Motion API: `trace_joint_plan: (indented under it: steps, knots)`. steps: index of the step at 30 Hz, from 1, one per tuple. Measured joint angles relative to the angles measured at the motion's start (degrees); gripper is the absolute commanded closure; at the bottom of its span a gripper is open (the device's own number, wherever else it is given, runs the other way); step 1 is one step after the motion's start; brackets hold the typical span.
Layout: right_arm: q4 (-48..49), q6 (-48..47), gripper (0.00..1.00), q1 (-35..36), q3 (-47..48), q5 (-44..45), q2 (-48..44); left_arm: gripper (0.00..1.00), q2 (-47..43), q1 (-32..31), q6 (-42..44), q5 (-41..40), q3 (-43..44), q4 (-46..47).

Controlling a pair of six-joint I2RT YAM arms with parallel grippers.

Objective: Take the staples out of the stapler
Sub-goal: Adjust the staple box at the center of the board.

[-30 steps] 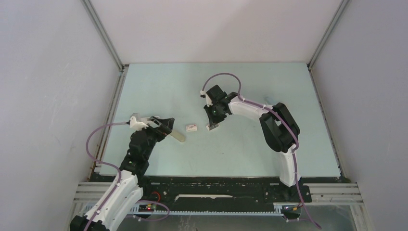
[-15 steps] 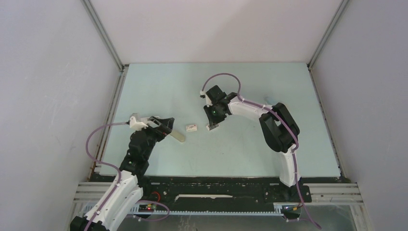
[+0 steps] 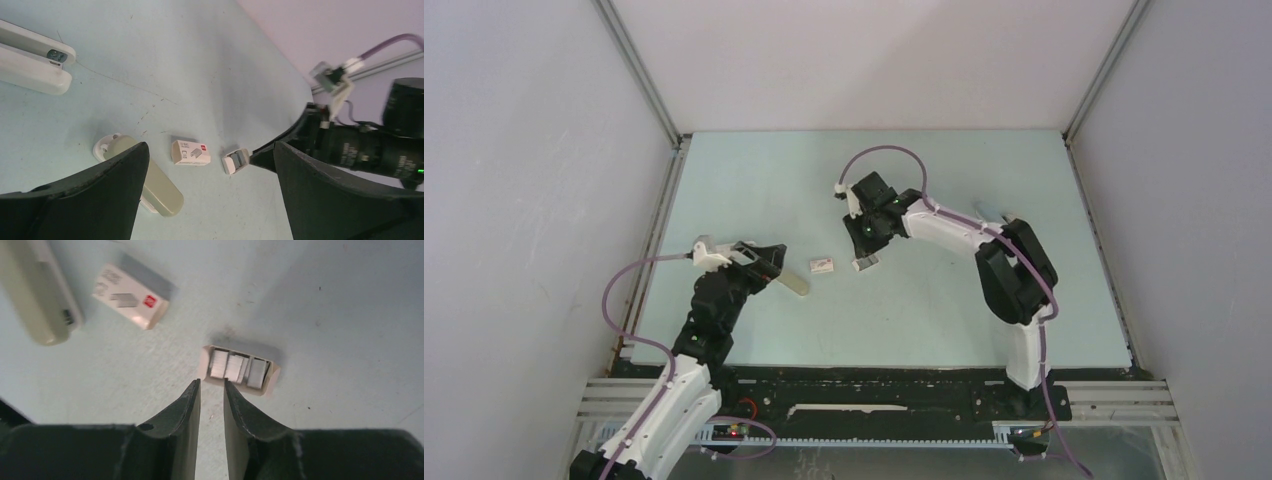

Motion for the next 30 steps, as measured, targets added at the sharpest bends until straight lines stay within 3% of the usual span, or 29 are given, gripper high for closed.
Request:
trace_joint_plan:
  steps: [7,14,20,30]
  knots:
    - [-0.72,-10.25,0.7,-3.5,-2.6,-14.78,-11.52,0.0,0.0,0.02,0.0,1.33,0.0,0.0]
    - [-5.51,-21.64,0.7,-14.03,-4.74,-31.39,-16.9,0.0,0.83,0.02,0.0,3.56,0.0,0.7]
    - [-8.13,-25.55,0.7,-21.49,-6.71,-37.35,-16.9,0.0,5.88,0.02,-0.02,7.74,0.13,2.93]
    - [-7.96,-25.75,0.7,-25.97,-7.63,-44.54,-16.33,0.0,17.38,0.0,0.02,15.04,5.79,5.33]
